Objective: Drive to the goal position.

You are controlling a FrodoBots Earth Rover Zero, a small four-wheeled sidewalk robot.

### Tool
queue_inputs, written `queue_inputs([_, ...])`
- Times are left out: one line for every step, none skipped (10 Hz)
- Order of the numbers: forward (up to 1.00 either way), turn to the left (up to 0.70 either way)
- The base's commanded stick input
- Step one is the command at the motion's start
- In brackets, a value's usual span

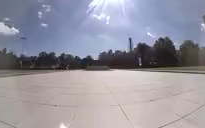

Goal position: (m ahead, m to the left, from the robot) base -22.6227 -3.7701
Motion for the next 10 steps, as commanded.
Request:
queue_inputs([-0.7, 0.01])
queue_inputs([-0.7, 0.01])
queue_inputs([-0.52, 0.01])
queue_inputs([0.04, 0.0])
queue_inputs([0.07, 0.01])
queue_inputs([0.08, 0.01])
queue_inputs([0.25, 0.01])
queue_inputs([0.55, 0.01])
queue_inputs([0.67, 0.01])
queue_inputs([0.7, -0.06])
